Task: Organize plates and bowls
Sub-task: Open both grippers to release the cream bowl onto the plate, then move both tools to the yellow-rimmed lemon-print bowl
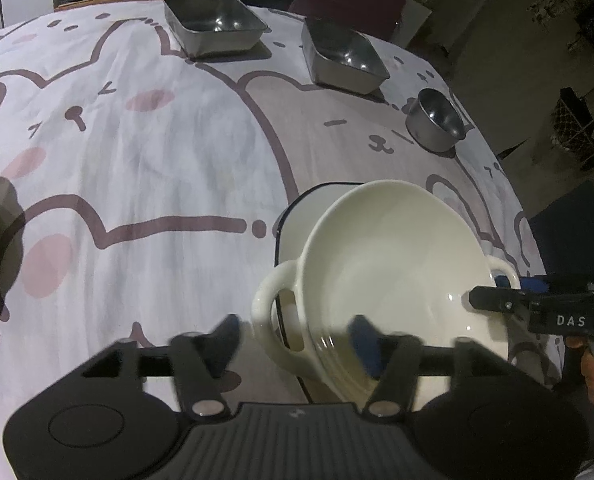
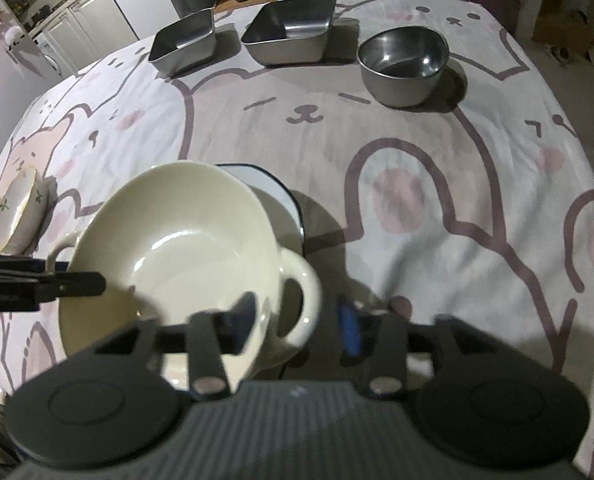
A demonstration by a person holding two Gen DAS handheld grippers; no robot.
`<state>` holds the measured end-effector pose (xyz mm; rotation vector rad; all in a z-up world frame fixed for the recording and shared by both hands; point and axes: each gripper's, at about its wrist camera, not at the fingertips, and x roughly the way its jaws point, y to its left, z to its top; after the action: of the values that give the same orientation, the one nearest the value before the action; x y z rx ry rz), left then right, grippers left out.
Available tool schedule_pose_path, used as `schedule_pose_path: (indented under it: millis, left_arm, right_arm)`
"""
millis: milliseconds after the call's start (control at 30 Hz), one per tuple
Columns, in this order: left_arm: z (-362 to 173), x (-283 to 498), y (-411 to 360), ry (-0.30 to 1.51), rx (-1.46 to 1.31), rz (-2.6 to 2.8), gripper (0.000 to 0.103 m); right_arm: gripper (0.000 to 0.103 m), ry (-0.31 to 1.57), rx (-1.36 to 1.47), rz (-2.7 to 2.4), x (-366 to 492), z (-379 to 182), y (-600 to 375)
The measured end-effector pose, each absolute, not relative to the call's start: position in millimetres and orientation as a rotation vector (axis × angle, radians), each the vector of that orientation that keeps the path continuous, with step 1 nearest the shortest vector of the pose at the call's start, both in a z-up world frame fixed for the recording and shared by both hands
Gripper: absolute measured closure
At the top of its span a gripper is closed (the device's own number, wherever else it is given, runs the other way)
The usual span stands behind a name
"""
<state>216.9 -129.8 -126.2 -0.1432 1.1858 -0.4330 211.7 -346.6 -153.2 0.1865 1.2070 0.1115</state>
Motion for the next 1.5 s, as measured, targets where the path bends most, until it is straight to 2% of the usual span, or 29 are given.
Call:
schedule_pose_path:
  millis: [133, 167, 200, 300, 333, 1033, 1500]
  left_arm:
    - [-121.6, 213.4, -127.8, 1.179, -0.142, -0.43, 0.01]
    - [-119.8, 212.1, -127.1, 1.177, -0.142, -0.43, 0.005]
    - [-117.7, 210.9, -126.5, 1.174, -0.139, -0.432, 0.003]
    - [-110.3, 206.8, -124.8, 1.159, -0.125, -0.428, 0.0]
    - [-107.3, 205.1, -124.3, 1.15, -0.114, -0.425, 0.0]
    - [-26.5, 169.5, -74.3, 0.935, -0.072, -0.433, 0.0]
    - [3.3, 181.4, 40.4, 0.794, -0.14, -0.224, 0.0]
  right_arm:
    - [0.027, 1.197, 0.178, 0.099, 206.9, -150.1, -349.6]
    - [0.021, 1.196, 0.18, 0.098, 205.6, -149.1, -350.4]
    - [0.014, 1.195, 0.177, 0.095, 204.3, -147.9, -350.3]
    - [0.001, 1.167, 0.156, 0.093, 198.7, -141.9, -349.5]
    - [0.0, 1.157, 0.158, 0.095, 196.5, -139.6, -349.8]
    - [0.0, 0.884, 0.128, 0.094, 166.7, -48.6, -309.6]
    - [0.0, 0.8, 0.105, 0.252, 223.0, -28.6, -216.8]
